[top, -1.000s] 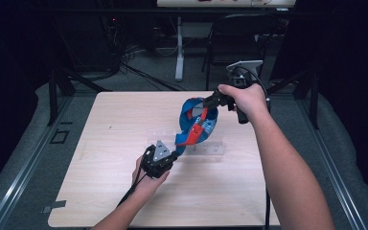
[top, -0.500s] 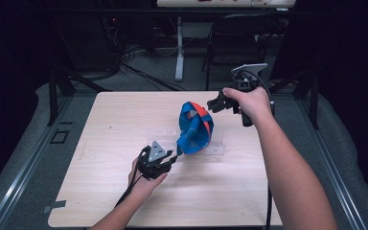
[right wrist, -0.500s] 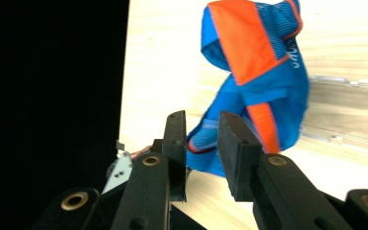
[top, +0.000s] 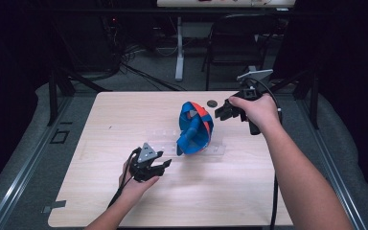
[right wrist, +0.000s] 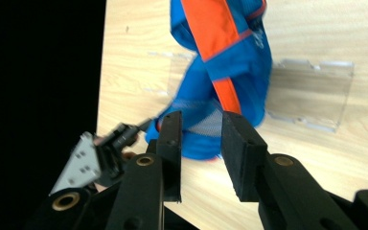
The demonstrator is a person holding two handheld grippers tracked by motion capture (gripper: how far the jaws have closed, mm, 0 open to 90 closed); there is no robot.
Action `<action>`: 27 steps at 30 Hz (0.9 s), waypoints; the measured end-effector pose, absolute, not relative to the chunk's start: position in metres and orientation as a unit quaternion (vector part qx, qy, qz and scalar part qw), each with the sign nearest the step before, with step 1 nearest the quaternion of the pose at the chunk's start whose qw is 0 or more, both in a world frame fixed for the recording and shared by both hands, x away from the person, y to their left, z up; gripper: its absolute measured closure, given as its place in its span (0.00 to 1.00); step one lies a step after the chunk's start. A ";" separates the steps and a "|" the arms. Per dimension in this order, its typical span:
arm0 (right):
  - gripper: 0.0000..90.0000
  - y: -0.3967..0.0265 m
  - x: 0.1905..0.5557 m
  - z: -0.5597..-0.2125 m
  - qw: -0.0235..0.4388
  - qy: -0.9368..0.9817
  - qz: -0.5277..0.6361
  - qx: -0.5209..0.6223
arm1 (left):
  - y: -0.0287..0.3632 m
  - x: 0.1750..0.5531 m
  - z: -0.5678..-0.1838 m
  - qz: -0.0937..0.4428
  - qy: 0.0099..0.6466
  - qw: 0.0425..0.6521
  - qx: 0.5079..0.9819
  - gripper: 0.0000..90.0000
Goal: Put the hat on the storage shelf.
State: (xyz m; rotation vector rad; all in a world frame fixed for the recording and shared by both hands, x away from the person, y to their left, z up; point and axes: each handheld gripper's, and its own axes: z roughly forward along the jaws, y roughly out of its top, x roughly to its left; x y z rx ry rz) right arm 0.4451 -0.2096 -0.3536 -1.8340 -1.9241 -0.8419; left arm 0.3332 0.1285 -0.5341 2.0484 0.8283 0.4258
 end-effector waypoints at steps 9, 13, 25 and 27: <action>0.74 -0.232 0.421 -0.370 0.168 -0.683 -0.293 -0.648 | 0.171 0.328 -0.537 0.156 0.375 0.427 0.808 0.57; 0.74 -0.242 0.406 -0.380 0.161 -0.692 -0.296 -0.639 | 0.187 0.324 -0.538 0.155 0.385 0.428 0.803 0.58; 0.71 -0.262 0.356 -0.439 0.123 -0.709 -0.298 -0.627 | 0.210 0.330 -0.558 0.143 0.401 0.412 0.806 0.58; 0.70 -0.263 0.349 -0.450 0.120 -0.705 -0.304 -0.629 | 0.210 0.330 -0.559 0.138 0.405 0.412 0.804 0.58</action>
